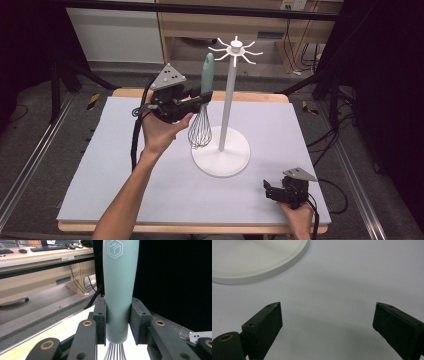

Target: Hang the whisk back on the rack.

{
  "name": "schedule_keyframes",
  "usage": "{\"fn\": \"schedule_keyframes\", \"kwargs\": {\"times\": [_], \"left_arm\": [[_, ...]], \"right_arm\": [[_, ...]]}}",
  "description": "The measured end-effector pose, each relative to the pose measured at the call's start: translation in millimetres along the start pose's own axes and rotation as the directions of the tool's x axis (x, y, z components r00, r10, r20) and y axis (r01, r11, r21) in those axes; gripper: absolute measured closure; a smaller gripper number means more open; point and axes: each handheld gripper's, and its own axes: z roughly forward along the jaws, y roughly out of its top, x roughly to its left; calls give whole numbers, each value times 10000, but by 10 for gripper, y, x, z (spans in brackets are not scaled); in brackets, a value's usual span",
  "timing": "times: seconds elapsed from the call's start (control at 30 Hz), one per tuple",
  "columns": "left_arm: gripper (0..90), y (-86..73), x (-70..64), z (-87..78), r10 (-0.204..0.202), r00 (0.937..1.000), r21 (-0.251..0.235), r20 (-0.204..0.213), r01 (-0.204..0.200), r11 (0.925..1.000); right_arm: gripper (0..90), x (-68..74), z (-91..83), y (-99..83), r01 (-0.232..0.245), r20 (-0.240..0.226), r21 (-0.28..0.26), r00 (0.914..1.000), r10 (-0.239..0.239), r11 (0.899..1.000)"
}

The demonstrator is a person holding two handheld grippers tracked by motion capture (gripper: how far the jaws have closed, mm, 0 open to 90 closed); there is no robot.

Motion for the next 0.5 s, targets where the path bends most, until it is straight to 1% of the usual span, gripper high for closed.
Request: {"fn": "schedule_keyframes", "kwargs": {"times": [0.33, 0.5], "left_arm": [[689, 25, -28, 51, 72, 10000, 78, -45, -72, 9999], [689, 51, -48, 85, 120, 9998, 89, -142, -119, 9999]], "right_arm": [[95, 1, 3, 0, 49, 25, 25, 10000, -49, 10000], [95, 0, 1, 1, 8, -19, 0, 10000, -8, 10000]]}}
